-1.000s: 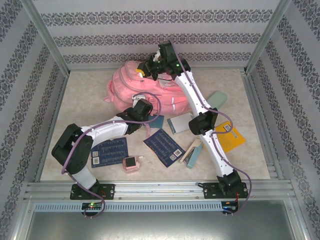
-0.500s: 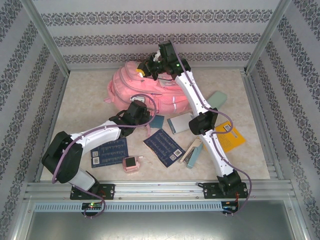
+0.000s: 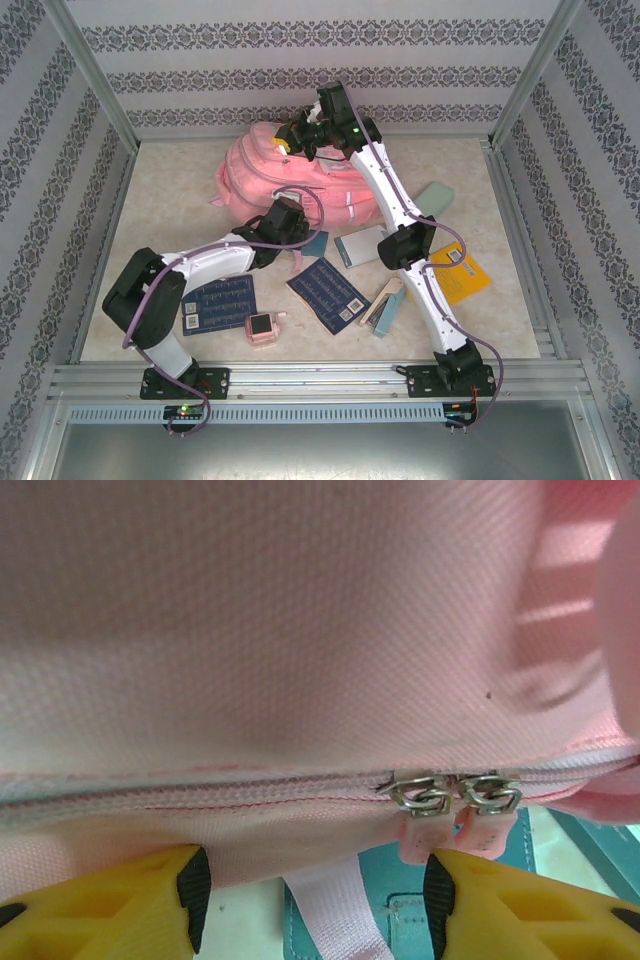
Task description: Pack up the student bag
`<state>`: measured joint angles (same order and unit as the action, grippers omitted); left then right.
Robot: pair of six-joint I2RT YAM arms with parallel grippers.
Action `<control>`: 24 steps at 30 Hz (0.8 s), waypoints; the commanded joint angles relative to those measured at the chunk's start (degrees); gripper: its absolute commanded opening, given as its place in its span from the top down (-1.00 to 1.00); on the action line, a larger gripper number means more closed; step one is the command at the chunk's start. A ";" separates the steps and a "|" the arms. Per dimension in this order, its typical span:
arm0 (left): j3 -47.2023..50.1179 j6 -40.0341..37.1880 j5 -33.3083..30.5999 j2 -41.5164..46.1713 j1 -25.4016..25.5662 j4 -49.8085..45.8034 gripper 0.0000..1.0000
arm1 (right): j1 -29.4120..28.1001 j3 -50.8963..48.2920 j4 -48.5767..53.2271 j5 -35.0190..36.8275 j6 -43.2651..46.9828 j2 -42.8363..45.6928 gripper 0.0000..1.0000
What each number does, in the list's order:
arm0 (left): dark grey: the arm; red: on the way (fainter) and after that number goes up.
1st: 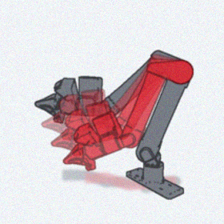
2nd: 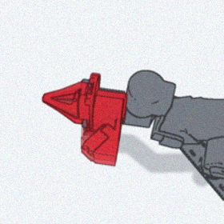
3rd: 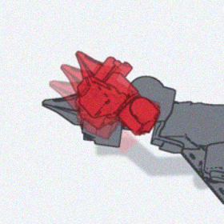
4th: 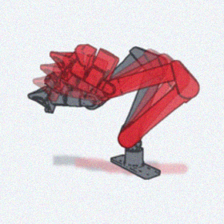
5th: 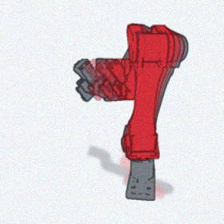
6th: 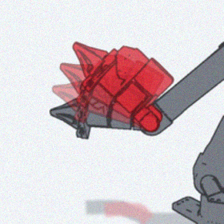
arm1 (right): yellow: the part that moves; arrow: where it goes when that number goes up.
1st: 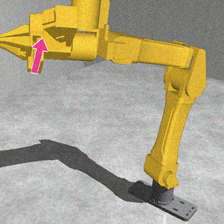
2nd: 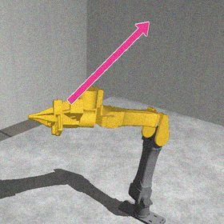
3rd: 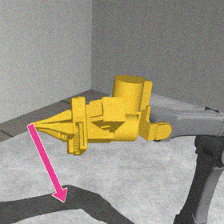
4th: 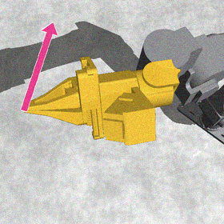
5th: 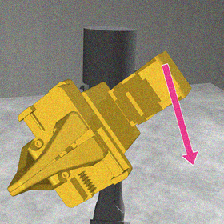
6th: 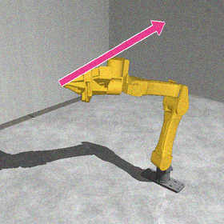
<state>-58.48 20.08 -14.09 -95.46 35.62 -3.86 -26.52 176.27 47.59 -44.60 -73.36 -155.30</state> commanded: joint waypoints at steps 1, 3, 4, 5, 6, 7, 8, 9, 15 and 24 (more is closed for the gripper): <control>-3.13 -1.31 -4.24 -1.68 0.42 -0.16 -0.16 | -1.38 4.50 -2.99 -2.51 -1.79 4.57 1.00; -4.53 -1.89 -6.49 -2.65 0.36 -0.79 -0.05 | -1.52 4.48 -2.97 -2.71 -1.78 4.57 1.00; -4.89 -1.92 -7.36 -2.92 0.27 -1.01 0.00 | -1.58 4.50 -2.95 -2.67 -1.82 4.57 1.00; -5.34 -2.02 -7.96 -3.27 0.08 -1.15 0.07 | -1.68 4.51 -2.77 -2.65 -1.74 4.64 1.00; -5.70 -1.98 -8.72 -3.56 -0.22 -1.44 0.13 | -1.77 4.49 -2.66 -2.69 -1.63 4.66 1.00; -6.04 -1.76 -9.23 -3.75 -0.42 -1.79 0.20 | -1.86 4.45 -2.52 -2.69 -1.44 4.66 1.00; -6.12 -1.80 -9.46 -3.90 -0.65 -1.85 0.27 | -1.96 4.51 -2.30 -2.69 -1.27 4.67 1.00; -6.25 -1.89 -9.52 -3.94 -0.96 -1.88 0.30 | -1.95 4.46 -2.10 -2.69 -1.13 4.68 1.00; -4.75 -2.33 -7.94 -3.42 -1.59 -1.08 0.53 | -1.61 4.45 -1.38 -2.49 -0.55 4.58 1.00; 2.44 -0.56 -0.23 3.44 -1.78 3.29 0.34 | -1.00 4.52 1.27 -1.56 4.11 4.53 1.00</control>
<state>-58.76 18.57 -16.82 -96.51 34.68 -2.85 -27.24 176.27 49.15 -43.81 -71.85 -155.30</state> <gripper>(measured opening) 0.308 0.068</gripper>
